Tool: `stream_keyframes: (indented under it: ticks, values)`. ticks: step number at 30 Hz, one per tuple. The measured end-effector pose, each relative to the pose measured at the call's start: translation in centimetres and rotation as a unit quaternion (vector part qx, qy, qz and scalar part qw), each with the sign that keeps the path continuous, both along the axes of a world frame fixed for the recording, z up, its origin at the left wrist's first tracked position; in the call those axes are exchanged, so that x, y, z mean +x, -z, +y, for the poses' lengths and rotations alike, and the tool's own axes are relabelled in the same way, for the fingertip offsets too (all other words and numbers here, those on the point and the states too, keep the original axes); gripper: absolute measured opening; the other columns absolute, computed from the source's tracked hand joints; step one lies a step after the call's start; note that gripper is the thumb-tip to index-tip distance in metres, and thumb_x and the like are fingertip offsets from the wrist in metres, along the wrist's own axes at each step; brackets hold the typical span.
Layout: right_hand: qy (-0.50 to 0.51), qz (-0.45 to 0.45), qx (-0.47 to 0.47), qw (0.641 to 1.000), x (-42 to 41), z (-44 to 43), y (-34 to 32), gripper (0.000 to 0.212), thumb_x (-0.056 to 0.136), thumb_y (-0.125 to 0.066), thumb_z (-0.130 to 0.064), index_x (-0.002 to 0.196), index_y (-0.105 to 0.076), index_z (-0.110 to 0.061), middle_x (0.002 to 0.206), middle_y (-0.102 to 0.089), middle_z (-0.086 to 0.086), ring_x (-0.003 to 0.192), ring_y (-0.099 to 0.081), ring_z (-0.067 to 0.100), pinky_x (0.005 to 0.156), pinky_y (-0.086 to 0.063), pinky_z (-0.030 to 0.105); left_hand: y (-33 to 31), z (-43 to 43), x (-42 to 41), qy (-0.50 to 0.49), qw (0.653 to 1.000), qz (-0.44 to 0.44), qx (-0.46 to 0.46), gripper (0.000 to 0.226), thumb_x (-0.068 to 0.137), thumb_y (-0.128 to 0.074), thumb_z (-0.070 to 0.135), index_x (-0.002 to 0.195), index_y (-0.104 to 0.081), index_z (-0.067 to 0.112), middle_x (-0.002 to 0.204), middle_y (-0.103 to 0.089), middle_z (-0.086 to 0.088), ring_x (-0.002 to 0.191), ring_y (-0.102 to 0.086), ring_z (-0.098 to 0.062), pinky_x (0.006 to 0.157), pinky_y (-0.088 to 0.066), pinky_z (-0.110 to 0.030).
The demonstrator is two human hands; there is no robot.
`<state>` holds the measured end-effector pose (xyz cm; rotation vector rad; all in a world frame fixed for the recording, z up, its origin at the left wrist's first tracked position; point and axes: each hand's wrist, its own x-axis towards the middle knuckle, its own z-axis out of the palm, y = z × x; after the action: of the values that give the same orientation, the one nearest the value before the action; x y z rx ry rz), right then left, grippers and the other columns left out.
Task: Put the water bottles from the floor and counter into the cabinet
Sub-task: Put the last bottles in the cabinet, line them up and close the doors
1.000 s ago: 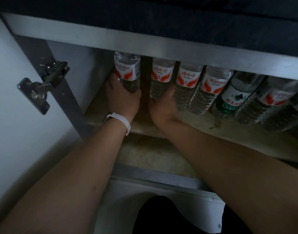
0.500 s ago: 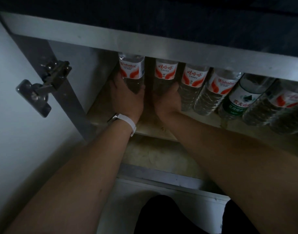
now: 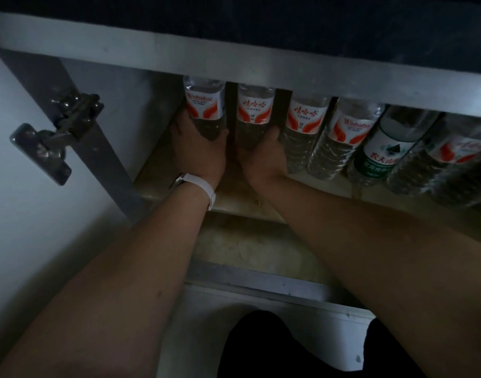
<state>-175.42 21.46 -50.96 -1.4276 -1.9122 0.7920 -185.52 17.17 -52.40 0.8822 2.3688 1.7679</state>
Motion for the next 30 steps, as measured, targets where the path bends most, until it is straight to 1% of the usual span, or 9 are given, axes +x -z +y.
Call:
stream_keyframes:
  ticks: [3,8,12,16,19,21,23,26,30]
  values:
    - [-0.006,-0.024,0.020,0.999,0.1,-0.4,0.1,0.056,0.091,-0.064,-0.042,0.133,-0.041,-0.012,0.132,-0.055,0.012,0.119,-0.055,0.029,0.095,-0.044,0.037,0.1,-0.3,0.0,-0.001,1.000,0.010,0.001,0.082,0.081,-0.077,0.052,0.149,-0.041,0.022,0.149,-0.050,-0.002,0.136,-0.050,-0.022,0.108,-0.047,-0.043]
    - [0.003,-0.035,0.025,0.999,-0.4,-0.2,0.5,0.062,0.088,-0.065,-0.047,0.133,-0.039,-0.014,0.134,-0.054,0.015,0.120,-0.054,0.033,0.101,-0.045,0.048,0.1,-0.7,0.0,0.002,1.000,0.008,-0.002,0.080,0.082,-0.076,0.051,0.149,-0.040,0.024,0.149,-0.050,-0.002,0.135,-0.050,-0.023,0.109,-0.044,-0.039]
    - [-0.024,0.005,0.003,1.000,0.2,-0.2,0.5,0.059,0.089,-0.066,-0.041,0.135,-0.040,-0.014,0.135,-0.054,0.012,0.121,-0.053,0.030,0.101,-0.046,0.045,-0.3,-0.9,0.3,0.010,1.000,0.008,-0.017,0.083,0.084,-0.076,0.048,0.152,-0.036,0.022,0.151,-0.048,-0.004,0.137,-0.047,-0.024,0.104,-0.041,-0.033]
    - [-0.066,0.034,-0.005,0.997,1.6,-0.5,-0.1,0.060,0.089,-0.066,-0.041,0.137,-0.042,-0.014,0.136,-0.055,0.008,0.123,-0.054,0.026,0.099,-0.048,0.039,-0.7,-1.8,0.7,0.040,0.999,0.002,-0.037,0.084,0.084,-0.075,0.045,0.154,-0.033,0.025,0.154,-0.044,0.000,0.141,-0.043,-0.022,0.113,-0.039,-0.039]
    - [-0.126,0.041,0.028,0.991,3.5,-1.2,-0.9,0.052,0.094,-0.059,-0.043,0.137,-0.046,-0.018,0.135,-0.057,0.003,0.123,-0.056,0.021,0.098,-0.047,0.033,-1.0,-2.9,1.7,0.034,0.996,0.054,-0.066,0.071,0.087,-0.060,0.057,0.149,-0.041,0.026,0.149,-0.051,0.002,0.136,-0.050,-0.020,0.111,-0.044,-0.042]
    - [-0.163,0.017,0.045,0.986,5.3,-1.9,-1.5,0.046,0.096,-0.056,-0.042,0.136,-0.047,-0.021,0.134,-0.058,0.001,0.122,-0.056,0.020,0.094,-0.046,0.031,-1.3,-4.0,3.0,0.042,0.990,0.088,-0.100,0.067,0.087,-0.046,0.060,0.145,-0.045,0.027,0.143,-0.055,0.000,0.129,-0.054,-0.023,0.107,-0.043,-0.035]
    - [-0.179,-0.020,0.055,0.982,7.3,-2.5,-1.8,0.046,0.095,-0.055,-0.044,0.137,-0.045,-0.025,0.133,-0.057,-0.001,0.118,-0.057,0.019,0.092,-0.048,0.034,-1.3,-5.7,4.6,0.059,0.985,0.105,-0.122,0.060,0.089,-0.051,0.049,0.144,-0.046,0.026,0.141,-0.055,-0.006,0.127,-0.052,-0.028,0.101,-0.040,-0.032]
    - [-0.189,-0.067,0.075,0.977,10.2,-3.5,-2.0,0.045,0.094,-0.054,-0.046,0.133,-0.050,-0.023,0.127,-0.059,0.002,0.110,-0.059,0.020,0.091,-0.052,0.039,-1.2,-8.4,7.0,0.102,0.969,0.163,-0.153,0.059,0.088,-0.065,0.029,0.144,-0.050,0.017,0.141,-0.053,-0.015,0.127,-0.049,-0.037,0.104,-0.041,-0.040]
    - [-0.189,-0.169,0.164,0.953,14.6,-4.5,-2.5,0.049,0.093,-0.049,-0.050,0.131,-0.052,-0.021,0.128,-0.058,0.006,0.115,-0.055,0.026,0.092,-0.050,0.042,-2.0,-10.8,10.7,0.164,0.930,0.261,-0.202,0.055,0.091,-0.060,0.037,0.142,-0.051,0.019,0.143,-0.052,-0.009,0.130,-0.047,-0.033,0.106,-0.043,-0.049]
